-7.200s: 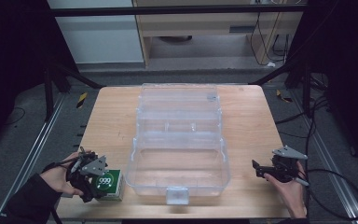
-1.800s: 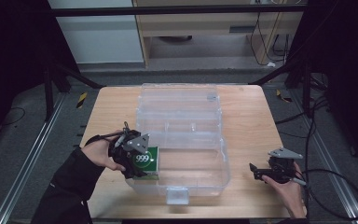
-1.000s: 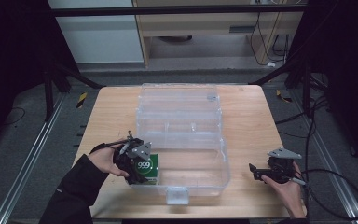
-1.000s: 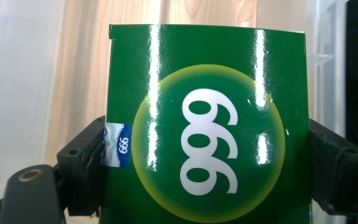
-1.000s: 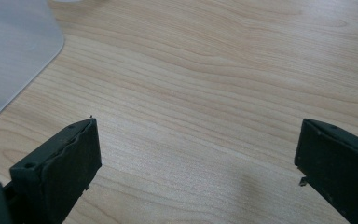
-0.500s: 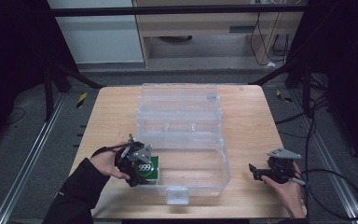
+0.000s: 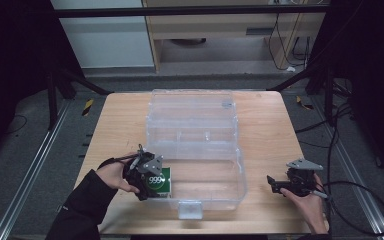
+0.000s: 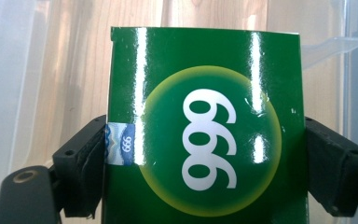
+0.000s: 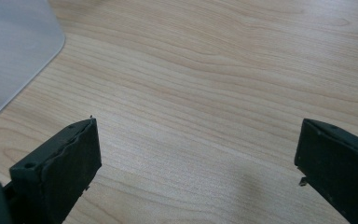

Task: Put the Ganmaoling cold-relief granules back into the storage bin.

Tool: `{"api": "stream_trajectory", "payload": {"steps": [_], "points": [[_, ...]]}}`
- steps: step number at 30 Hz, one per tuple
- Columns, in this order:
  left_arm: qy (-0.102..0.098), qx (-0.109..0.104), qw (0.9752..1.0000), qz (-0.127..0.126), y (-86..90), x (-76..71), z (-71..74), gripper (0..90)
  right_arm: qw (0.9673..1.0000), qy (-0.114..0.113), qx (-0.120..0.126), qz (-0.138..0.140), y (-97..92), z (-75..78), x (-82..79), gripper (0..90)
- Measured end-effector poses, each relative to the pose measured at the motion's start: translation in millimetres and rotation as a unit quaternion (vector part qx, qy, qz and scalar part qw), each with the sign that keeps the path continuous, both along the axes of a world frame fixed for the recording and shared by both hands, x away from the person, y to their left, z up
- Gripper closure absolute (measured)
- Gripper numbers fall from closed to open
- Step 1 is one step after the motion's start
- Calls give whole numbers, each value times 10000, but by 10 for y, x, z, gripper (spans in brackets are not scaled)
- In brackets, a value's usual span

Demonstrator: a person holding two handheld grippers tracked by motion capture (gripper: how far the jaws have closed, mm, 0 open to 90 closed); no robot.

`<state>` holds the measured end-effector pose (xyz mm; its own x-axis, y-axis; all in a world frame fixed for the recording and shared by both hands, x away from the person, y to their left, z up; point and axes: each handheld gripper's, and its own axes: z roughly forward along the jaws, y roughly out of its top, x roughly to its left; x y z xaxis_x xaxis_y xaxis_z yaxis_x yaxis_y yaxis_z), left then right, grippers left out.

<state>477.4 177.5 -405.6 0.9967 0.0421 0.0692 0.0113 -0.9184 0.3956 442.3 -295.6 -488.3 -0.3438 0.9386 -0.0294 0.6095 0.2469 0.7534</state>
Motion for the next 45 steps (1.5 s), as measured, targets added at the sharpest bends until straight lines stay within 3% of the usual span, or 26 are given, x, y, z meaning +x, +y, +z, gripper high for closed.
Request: {"api": "stream_trajectory", "payload": {"steps": [4,9,15,19,24,29,35,38,45], "points": [[-72,-343,9993,87,54,-16,117,138,10000,2,-5,10,1,-1,0,8],[-239,-453,9986,144,147,-55,263,143,10000,4,20,0,3,4,-4,8],[-347,-741,9955,477,341,-81,367,155,10000,11,28,-25,0,3,-7,8],[-400,-1006,9907,823,515,-117,415,174,10000,6,24,-31,-6,0,-7,8],[-474,-1303,9823,1259,774,-170,415,183,10000,7,33,-40,-11,5,-13,8],[-512,-1496,9699,1852,1019,-194,305,187,10000,-2,15,-49,-15,-3,-12,7],[-487,-1695,9508,2548,1231,-158,109,189,10000,-6,13,-49,-10,-5,-13,6],[-477,-1764,9398,2889,1309,-121,8,193,10000,12,42,-74,-9,-6,-16,7],[-419,-2006,9074,3669,1488,-42,-266,200,10000,-9,17,-82,-18,-15,-14,7]]}}
